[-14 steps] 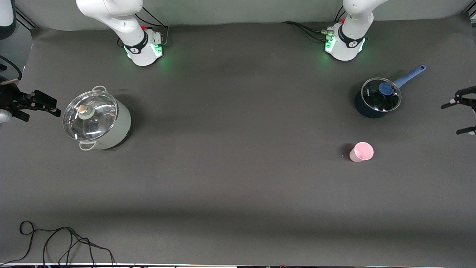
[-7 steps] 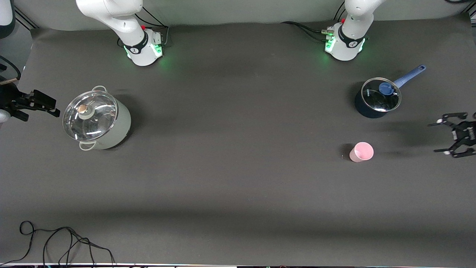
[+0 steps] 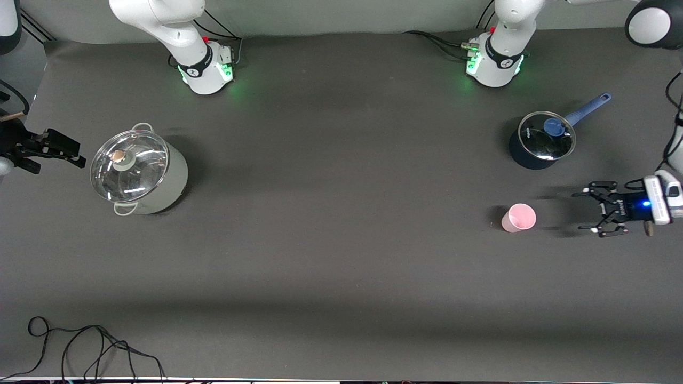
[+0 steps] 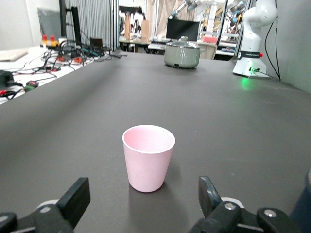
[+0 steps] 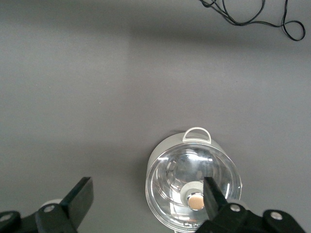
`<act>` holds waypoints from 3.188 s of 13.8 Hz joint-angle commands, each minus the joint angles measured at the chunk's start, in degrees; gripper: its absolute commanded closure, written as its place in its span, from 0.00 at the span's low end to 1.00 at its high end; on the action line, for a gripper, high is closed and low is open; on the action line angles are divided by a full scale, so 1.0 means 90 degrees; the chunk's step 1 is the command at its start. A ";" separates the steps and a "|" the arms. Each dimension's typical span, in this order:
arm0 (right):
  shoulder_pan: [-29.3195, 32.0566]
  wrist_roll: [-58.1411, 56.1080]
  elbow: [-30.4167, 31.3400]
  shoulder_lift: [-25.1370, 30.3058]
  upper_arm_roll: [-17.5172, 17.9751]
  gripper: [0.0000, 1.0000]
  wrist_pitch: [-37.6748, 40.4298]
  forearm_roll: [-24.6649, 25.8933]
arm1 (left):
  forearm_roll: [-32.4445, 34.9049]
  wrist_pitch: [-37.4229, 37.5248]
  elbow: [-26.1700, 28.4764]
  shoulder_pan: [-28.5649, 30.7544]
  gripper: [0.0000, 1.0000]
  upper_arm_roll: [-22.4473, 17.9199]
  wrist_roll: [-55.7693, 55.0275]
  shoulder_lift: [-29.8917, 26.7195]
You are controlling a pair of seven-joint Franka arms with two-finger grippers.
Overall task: Transfer pink cup from left to right arm
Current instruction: 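Move the left gripper down and sideways to the pink cup, then close the left gripper around the pink cup and lift it, then carry the cup with the left gripper while the right gripper approaches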
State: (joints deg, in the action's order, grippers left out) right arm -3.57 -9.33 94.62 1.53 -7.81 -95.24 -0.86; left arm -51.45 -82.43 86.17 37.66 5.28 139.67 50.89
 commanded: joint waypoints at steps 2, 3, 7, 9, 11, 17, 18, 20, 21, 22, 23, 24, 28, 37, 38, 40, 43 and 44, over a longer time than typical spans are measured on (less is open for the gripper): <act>-0.0062 0.0138 -0.0123 -0.0033 -0.0021 0.00 0.0123 0.0135 | -0.0182 0.0116 -0.0219 -0.0083 0.01 0.0009 0.0623 0.0419; -0.0062 0.0138 -0.0123 -0.0033 -0.0031 0.00 0.0123 0.0135 | -0.0182 0.0107 -0.0219 -0.0160 0.01 0.0009 0.0740 0.0459; -0.0062 0.0128 -0.0123 -0.0033 -0.0031 0.00 0.0123 0.0135 | -0.0386 -0.0157 -0.0210 -0.0375 0.01 0.0097 0.0946 0.0751; -0.0062 0.0128 -0.0123 -0.0043 -0.0021 0.00 0.0123 0.0134 | -0.0504 -0.0235 -0.0200 -0.0590 0.00 0.0097 0.1324 0.0859; -0.0062 0.0119 -0.0123 -0.0043 -0.0031 0.00 0.0123 0.0135 | -0.0630 -0.0313 -0.0181 -0.0708 0.00 0.0097 0.1503 0.0908; -0.0062 0.0118 -0.0113 -0.0043 -0.0031 0.00 0.0123 0.0135 | -0.0885 -0.0411 -0.0142 -0.1000 0.00 0.0097 0.1922 0.1132; -0.0062 0.0118 -0.0113 -0.0043 -0.0031 0.00 0.0123 0.0135 | -0.0885 -0.0469 -0.0132 -0.1040 0.00 0.0097 0.1932 0.1172; -0.0062 0.0118 -0.0113 -0.0043 -0.0021 0.00 0.0123 0.0135 | -0.0895 -0.0518 -0.0102 -0.1137 0.00 0.0097 0.2098 0.1201; -0.0062 0.0118 -0.0113 -0.0043 -0.0031 0.00 0.0123 0.0125 | -0.0943 -0.0528 -0.0102 -0.1157 0.00 0.0097 0.2118 0.1221; -0.0062 0.0118 -0.0113 -0.0043 -0.0031 0.00 0.0123 0.0134 | -0.0963 -0.0528 -0.0093 -0.1167 0.02 0.0097 0.2118 0.1240; -0.0062 0.0118 -0.0113 -0.0043 -0.0031 0.00 0.0123 0.0135 | -0.0973 -0.0528 -0.0102 -0.1196 0.09 0.0097 0.2118 0.1260; -0.0062 0.0118 -0.0113 -0.0043 -0.0031 0.00 0.0123 0.0135 | -0.0973 -0.0528 -0.0102 -0.1264 0.27 0.0097 0.2118 0.1260; -0.0062 0.0118 -0.0113 -0.0043 -0.0031 0.00 0.0123 0.0135 | -0.1080 -0.0548 -0.0102 -0.1362 1.00 0.0097 0.2128 0.1260; -0.0062 0.0118 -0.0113 -0.0043 -0.0031 0.00 0.0123 0.0135 | -0.1109 -0.0927 -0.0161 -0.1655 1.00 0.1052 0.2294 0.1182; -0.0062 0.0118 -0.0113 -0.0043 -0.0021 0.00 0.0123 0.0135 | -0.1226 -0.1170 -0.0132 -0.1694 1.00 0.1325 0.2294 0.1182; -0.0062 0.0118 -0.0113 -0.0043 -0.0031 0.00 0.0123 0.0135 | -0.1654 -0.1678 -0.0093 -0.1869 1.00 0.1735 0.2284 0.1182; -0.0072 0.0157 -0.0152 -0.0033 -0.0031 0.00 0.0123 0.0125 | -0.2717 -0.2371 -0.0093 -0.2513 1.00 0.1923 0.2226 0.1124; -0.0072 0.0303 -0.0191 -0.0033 -0.0021 0.00 0.0123 0.0125 | -0.3117 -0.2664 -0.0093 -0.2737 1.00 0.1971 0.2226 0.1104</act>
State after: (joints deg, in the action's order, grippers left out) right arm -3.57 -9.04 94.47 1.39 -7.81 -95.24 -0.86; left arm -73.83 -102.86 84.74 16.24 23.00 156.16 61.72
